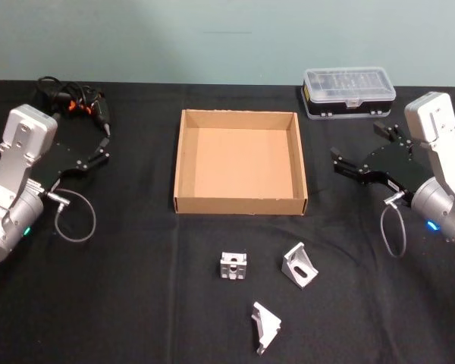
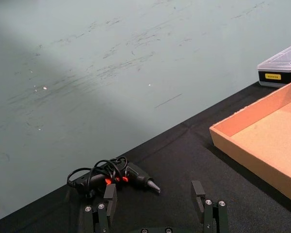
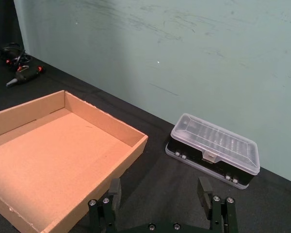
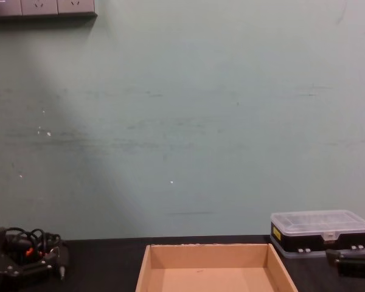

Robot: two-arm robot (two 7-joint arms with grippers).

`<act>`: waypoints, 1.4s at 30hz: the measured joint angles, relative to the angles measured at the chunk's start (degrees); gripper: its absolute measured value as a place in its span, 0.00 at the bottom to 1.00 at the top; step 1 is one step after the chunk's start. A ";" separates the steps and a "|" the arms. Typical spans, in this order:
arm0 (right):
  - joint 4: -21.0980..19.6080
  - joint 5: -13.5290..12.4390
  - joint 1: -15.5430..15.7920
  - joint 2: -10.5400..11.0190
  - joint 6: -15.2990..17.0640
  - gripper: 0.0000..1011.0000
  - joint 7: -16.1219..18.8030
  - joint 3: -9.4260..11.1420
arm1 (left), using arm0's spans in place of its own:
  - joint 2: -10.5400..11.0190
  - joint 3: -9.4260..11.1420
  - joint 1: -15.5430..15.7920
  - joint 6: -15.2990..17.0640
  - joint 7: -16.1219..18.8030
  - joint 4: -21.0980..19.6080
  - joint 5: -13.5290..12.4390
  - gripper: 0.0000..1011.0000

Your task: Use one hand to pick up the angle iron from the table and place it into the box.

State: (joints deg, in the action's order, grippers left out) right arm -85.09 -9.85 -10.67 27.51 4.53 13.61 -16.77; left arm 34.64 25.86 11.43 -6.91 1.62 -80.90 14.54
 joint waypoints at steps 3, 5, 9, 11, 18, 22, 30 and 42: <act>0.00 0.00 0.00 0.00 0.00 0.99 0.00 0.00 | 0.00 0.00 0.00 0.00 0.00 0.00 0.00 0.99; 0.00 0.00 0.00 0.00 0.00 0.99 0.00 0.00 | 0.00 0.00 0.00 0.00 0.00 0.00 0.00 0.99; 0.00 0.00 0.00 0.00 0.00 0.99 0.00 0.00 | 0.00 0.00 0.00 0.00 0.00 0.00 0.00 0.99; 0.00 0.00 0.00 0.00 0.00 0.99 0.00 0.00 | 0.00 0.00 0.00 0.00 0.00 0.00 0.00 0.99; 0.00 0.00 0.00 0.00 0.00 0.99 0.00 0.00 | 0.00 0.00 0.00 0.00 0.00 0.00 0.00 0.99; 0.00 0.00 0.00 0.00 0.00 0.99 0.00 0.00 | 0.00 0.00 0.00 0.00 0.00 0.00 0.00 0.99; 0.00 0.00 0.00 0.00 0.00 0.99 0.00 0.00 | 0.00 0.00 0.00 0.00 0.00 0.00 0.00 0.99; 0.00 0.00 -0.01 0.00 0.00 0.99 0.00 0.00 | 0.00 0.00 0.00 0.00 0.00 0.00 0.00 0.99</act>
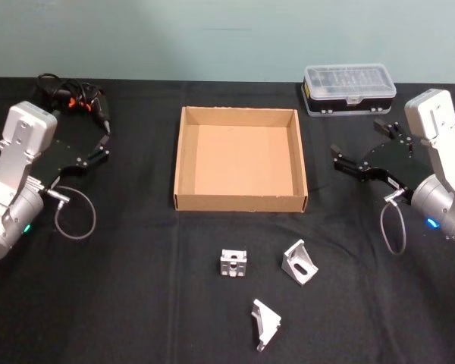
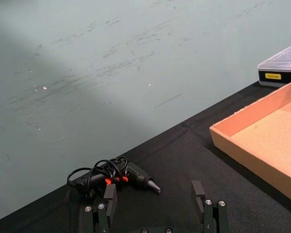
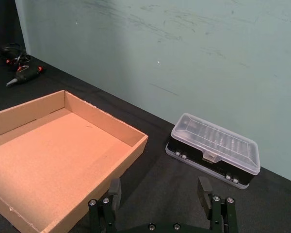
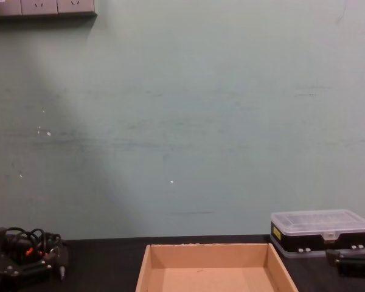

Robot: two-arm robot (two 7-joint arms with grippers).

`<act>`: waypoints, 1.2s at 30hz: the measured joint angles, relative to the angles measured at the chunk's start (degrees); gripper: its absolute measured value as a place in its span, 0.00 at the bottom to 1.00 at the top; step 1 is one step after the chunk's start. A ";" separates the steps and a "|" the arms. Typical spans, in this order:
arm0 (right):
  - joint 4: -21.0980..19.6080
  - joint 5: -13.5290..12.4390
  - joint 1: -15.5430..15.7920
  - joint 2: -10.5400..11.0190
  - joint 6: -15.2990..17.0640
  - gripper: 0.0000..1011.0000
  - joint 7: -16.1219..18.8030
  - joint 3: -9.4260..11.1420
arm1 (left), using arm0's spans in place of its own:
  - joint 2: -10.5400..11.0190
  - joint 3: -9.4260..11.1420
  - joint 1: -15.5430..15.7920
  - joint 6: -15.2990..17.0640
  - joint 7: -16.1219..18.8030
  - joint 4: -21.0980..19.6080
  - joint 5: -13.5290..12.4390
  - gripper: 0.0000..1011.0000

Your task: Use one hand to pick up the angle iron from the table and place it into the box.

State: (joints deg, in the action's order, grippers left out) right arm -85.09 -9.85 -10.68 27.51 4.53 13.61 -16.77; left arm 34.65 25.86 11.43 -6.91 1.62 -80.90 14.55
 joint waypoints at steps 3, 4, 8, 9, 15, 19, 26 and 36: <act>0.00 0.00 0.01 0.00 0.00 0.99 0.00 0.00 | 0.00 0.00 0.00 0.00 0.00 0.00 0.00 0.99; 0.00 0.00 0.00 0.00 0.00 0.99 0.00 0.00 | 0.00 0.00 0.00 0.00 0.00 0.00 0.00 0.99; 0.00 0.00 0.01 0.00 0.00 0.99 0.00 0.00 | 0.00 0.00 0.00 0.00 0.00 0.00 0.00 0.99; 0.00 0.00 0.01 0.00 0.00 0.99 0.00 0.00 | 0.00 0.00 0.00 0.00 0.00 0.00 0.00 0.99; 0.00 0.00 0.01 0.00 0.00 0.99 0.00 0.00 | 0.00 0.00 0.00 0.00 0.00 0.00 0.00 0.99; -0.02 -0.09 0.23 -0.19 -0.18 0.99 0.22 0.52 | 0.00 0.00 0.00 0.00 0.00 0.00 0.00 0.99; -2.61 -1.17 1.34 0.20 -0.51 0.99 2.20 2.59 | 0.00 0.00 0.00 0.00 0.00 0.00 0.00 0.99; -11.37 -4.37 3.50 2.73 4.95 0.99 6.83 5.77 | 0.00 0.00 0.00 0.00 0.00 0.00 0.00 0.99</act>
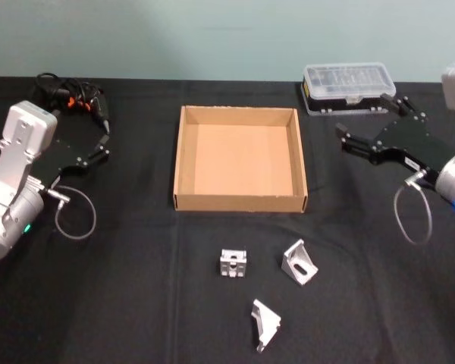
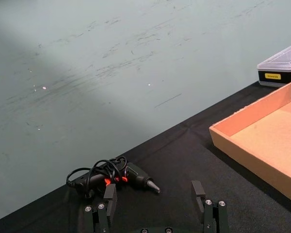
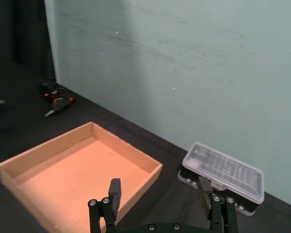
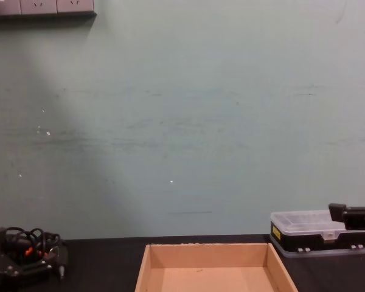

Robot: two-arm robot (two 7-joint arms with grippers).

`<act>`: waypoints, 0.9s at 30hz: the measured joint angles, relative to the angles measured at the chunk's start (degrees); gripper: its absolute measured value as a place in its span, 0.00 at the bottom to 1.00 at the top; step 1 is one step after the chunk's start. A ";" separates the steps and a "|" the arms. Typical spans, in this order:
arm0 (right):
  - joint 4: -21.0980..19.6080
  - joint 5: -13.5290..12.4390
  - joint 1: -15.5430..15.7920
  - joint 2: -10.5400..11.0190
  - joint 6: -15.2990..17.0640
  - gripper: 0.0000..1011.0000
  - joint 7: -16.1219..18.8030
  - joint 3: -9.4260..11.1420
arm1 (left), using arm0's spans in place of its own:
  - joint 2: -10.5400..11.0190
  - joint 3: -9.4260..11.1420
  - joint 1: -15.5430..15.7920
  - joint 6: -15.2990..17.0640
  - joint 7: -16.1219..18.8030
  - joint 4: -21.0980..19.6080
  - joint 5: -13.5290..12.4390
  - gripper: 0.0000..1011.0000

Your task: Use one hand to pick up the angle iron from the table and place it into the box.

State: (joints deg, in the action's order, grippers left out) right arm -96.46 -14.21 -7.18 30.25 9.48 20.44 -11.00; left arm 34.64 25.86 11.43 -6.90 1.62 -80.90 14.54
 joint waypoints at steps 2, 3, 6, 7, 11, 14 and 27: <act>-2.30 -0.94 0.79 0.80 2.39 0.99 0.70 0.60 | 0.00 0.00 0.00 0.00 0.00 0.00 0.00 0.99; -3.85 -1.67 1.42 1.37 3.85 0.99 1.11 1.00 | 0.00 0.00 0.00 0.00 0.00 0.00 0.00 0.99; -5.93 -2.82 2.31 2.23 5.66 0.99 1.83 1.38 | 0.00 0.00 0.00 0.00 0.00 0.00 0.00 0.99; -7.14 -3.52 2.84 2.95 6.71 0.99 2.47 1.41 | 0.00 0.00 0.00 0.00 0.00 0.00 0.00 0.99; -9.67 -4.69 3.84 4.72 8.66 0.99 3.99 0.73 | 0.00 0.00 0.00 0.00 0.00 0.00 0.00 0.99; -10.92 -5.13 4.41 5.84 9.90 0.99 4.98 -0.64 | 0.00 0.00 0.00 0.00 0.00 0.00 0.00 0.99; -10.80 -4.70 4.03 7.76 12.75 0.99 7.37 -8.33 | 0.00 0.00 0.00 0.00 0.00 0.00 0.00 0.99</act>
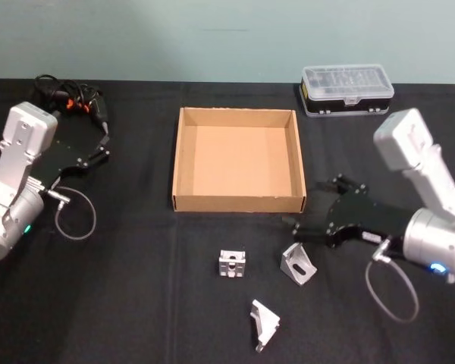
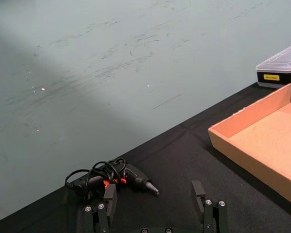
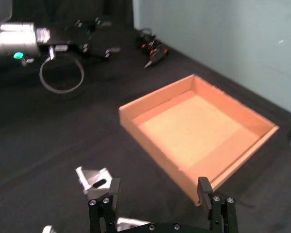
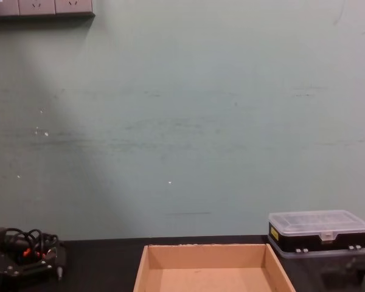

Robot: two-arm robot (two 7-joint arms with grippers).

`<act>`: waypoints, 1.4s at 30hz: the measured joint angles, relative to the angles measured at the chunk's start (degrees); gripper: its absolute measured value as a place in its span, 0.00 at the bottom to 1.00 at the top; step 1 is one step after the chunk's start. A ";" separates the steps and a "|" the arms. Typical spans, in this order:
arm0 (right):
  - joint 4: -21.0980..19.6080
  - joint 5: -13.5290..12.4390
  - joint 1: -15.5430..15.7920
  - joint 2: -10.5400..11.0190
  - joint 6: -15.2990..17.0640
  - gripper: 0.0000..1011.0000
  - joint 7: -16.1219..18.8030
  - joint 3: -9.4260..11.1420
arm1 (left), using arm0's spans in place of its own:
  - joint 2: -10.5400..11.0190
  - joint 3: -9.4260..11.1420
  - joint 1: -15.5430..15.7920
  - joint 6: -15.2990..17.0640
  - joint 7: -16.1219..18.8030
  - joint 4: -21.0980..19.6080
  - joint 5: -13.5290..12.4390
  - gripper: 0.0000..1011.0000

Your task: Use one hand to pick up the angle iron from the table and place it into the box.

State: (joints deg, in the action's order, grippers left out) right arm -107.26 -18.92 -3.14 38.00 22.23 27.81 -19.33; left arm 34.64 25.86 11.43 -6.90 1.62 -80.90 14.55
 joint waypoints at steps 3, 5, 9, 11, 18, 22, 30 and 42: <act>0.27 0.55 -0.27 0.33 0.45 0.99 0.00 -1.54 | 0.00 0.00 0.00 0.00 0.00 0.00 0.00 0.99; 0.37 0.78 -0.32 0.41 0.69 0.99 -0.05 -2.13 | 0.00 0.00 0.00 0.00 0.00 0.00 0.00 0.99; 0.75 1.46 -0.30 0.60 1.71 0.99 -0.47 -3.69 | 0.00 0.00 0.00 0.00 0.00 0.00 0.00 0.99; 0.81 1.72 -0.28 0.66 2.16 0.99 -0.64 -4.08 | 0.00 0.00 0.00 0.00 0.00 0.00 0.00 0.99; 1.58 2.56 -0.34 0.36 4.61 0.99 -1.66 -5.13 | 0.00 0.00 0.00 0.00 0.00 0.00 0.00 0.99; 2.21 2.59 -0.31 -0.13 5.18 0.99 -2.06 -5.10 | 0.00 0.00 0.00 0.00 0.00 0.00 0.00 0.99; 3.56 2.56 -0.64 -1.02 5.60 0.99 -2.10 -5.27 | 0.00 0.00 0.00 0.00 0.00 0.00 0.00 0.99; 5.03 2.27 -2.17 -1.63 5.34 0.99 0.11 -7.44 | 0.00 0.00 0.00 0.00 0.00 0.00 0.00 0.99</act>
State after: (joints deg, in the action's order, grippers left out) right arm -102.23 -16.65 -5.31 36.37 27.57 27.92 -26.78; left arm 34.65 25.86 11.43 -6.91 1.62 -80.90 14.54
